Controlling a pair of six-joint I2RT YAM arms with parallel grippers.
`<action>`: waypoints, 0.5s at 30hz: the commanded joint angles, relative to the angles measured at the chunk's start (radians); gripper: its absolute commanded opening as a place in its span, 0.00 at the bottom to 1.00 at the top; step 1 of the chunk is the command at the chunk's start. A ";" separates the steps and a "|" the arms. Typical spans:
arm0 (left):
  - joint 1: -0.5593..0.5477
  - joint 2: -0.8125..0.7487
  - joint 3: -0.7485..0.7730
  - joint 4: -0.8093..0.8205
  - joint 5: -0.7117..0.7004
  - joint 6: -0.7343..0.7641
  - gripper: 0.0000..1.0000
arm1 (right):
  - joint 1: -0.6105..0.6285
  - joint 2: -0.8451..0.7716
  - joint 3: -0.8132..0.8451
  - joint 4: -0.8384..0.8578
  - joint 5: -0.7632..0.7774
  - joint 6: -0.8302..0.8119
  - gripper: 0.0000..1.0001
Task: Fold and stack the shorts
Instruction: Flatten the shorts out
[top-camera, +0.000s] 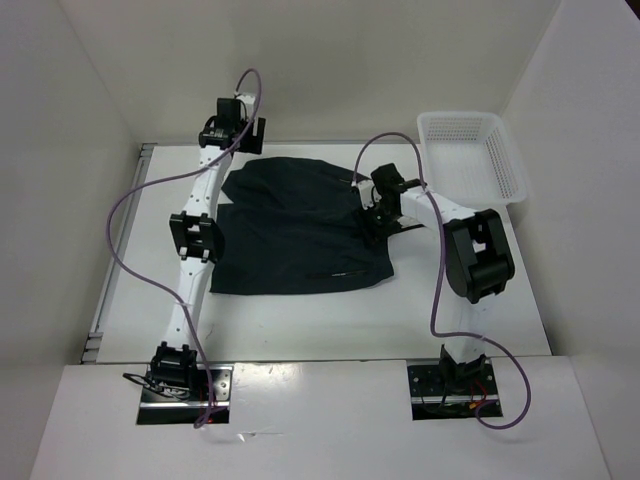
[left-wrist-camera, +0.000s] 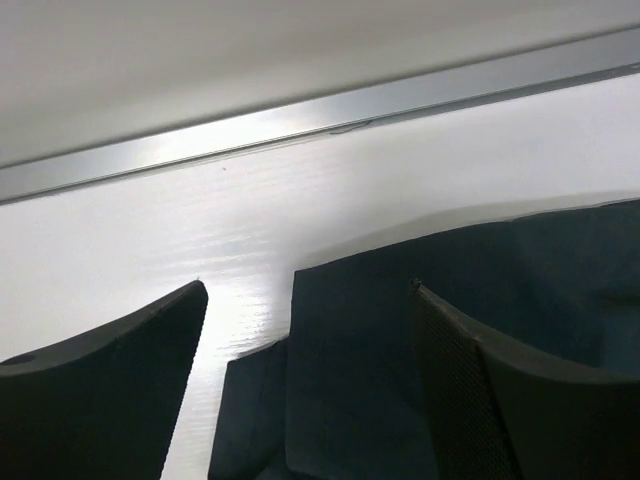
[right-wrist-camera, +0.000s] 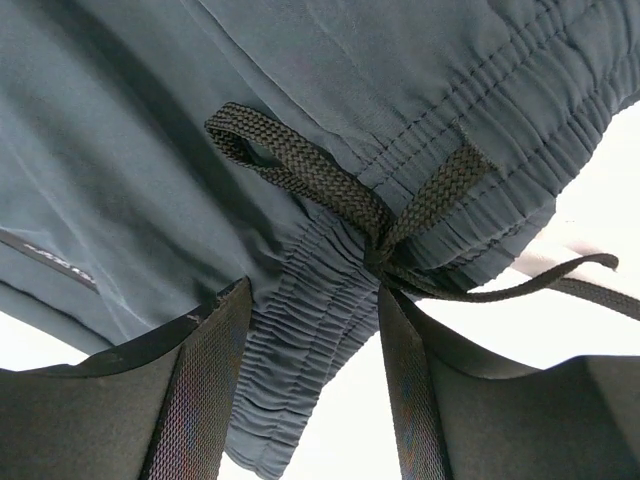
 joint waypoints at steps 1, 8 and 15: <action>-0.013 0.071 0.027 0.010 -0.034 0.003 0.87 | 0.009 0.017 -0.008 -0.034 0.021 -0.047 0.59; -0.013 0.105 0.027 -0.081 0.037 0.003 0.81 | 0.009 0.049 -0.008 -0.054 0.041 -0.081 0.59; -0.024 0.134 -0.067 -0.075 0.040 0.003 0.68 | 0.009 0.024 -0.031 -0.040 0.079 -0.108 0.59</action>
